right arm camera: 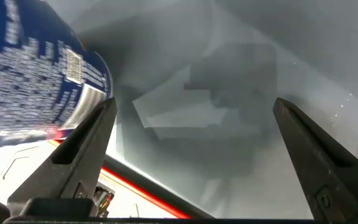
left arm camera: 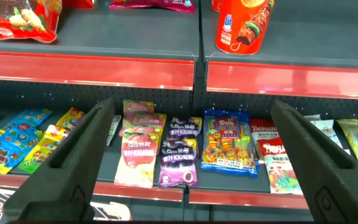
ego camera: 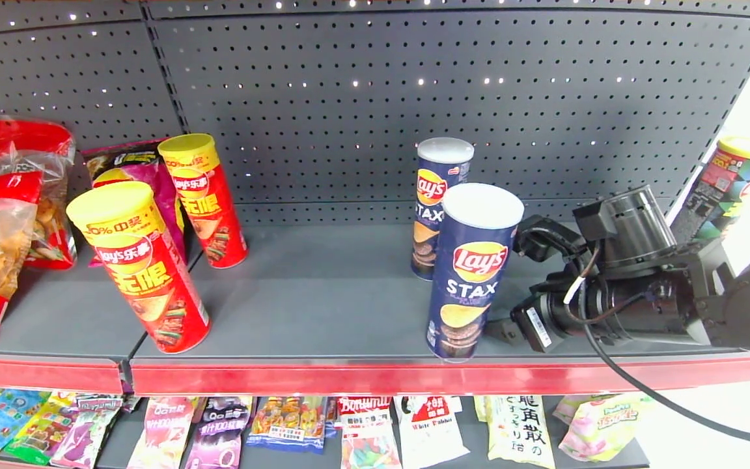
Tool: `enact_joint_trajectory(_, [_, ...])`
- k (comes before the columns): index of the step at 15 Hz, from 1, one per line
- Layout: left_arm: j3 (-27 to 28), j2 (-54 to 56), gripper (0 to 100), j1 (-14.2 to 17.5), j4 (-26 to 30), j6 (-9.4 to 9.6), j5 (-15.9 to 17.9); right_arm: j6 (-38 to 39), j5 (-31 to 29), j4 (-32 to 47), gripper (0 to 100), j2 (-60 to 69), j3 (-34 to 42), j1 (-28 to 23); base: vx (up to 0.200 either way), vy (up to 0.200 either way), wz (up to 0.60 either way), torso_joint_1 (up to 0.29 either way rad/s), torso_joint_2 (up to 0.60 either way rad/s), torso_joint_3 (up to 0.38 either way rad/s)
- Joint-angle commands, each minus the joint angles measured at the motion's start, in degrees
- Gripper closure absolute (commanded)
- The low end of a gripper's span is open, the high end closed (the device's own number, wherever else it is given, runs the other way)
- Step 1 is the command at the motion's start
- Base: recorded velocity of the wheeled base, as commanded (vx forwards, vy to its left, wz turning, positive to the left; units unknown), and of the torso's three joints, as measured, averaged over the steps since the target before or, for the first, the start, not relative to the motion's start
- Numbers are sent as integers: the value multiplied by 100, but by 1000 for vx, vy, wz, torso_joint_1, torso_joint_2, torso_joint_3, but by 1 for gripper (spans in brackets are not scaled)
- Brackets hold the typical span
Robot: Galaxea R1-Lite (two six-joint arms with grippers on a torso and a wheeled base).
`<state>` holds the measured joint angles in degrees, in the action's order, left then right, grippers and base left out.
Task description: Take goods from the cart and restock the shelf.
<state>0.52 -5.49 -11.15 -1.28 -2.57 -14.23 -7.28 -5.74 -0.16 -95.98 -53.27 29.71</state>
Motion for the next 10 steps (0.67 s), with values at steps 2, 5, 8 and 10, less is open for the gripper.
enact_joint_trajectory(2, [0, -14, 0, -1, 5, -6, -1, -2, -59, -2, 0, 0, -8, 105, 0, 0, 0, 0, 0, 0])
enact_joint_trajectory(5, [0, -14, 0, -1, -4, -6, -1, -2, -76, -2, 0, -35, -16, 114, 0, 0, 0, 0, 0, 0])
enact_joint_trajectory(8, [0, -14, 0, -1, -4, -6, -1, -2, -76, -2, 0, -70, -87, 123, 0, 0, 0, 0, 0, 0])
enact_joint_trajectory(10, [0, -14, 0, -1, -4, -15, -10, -2, -76, -2, 0, -79, -122, 167, 0, 0, 0, 0, 0, 0])
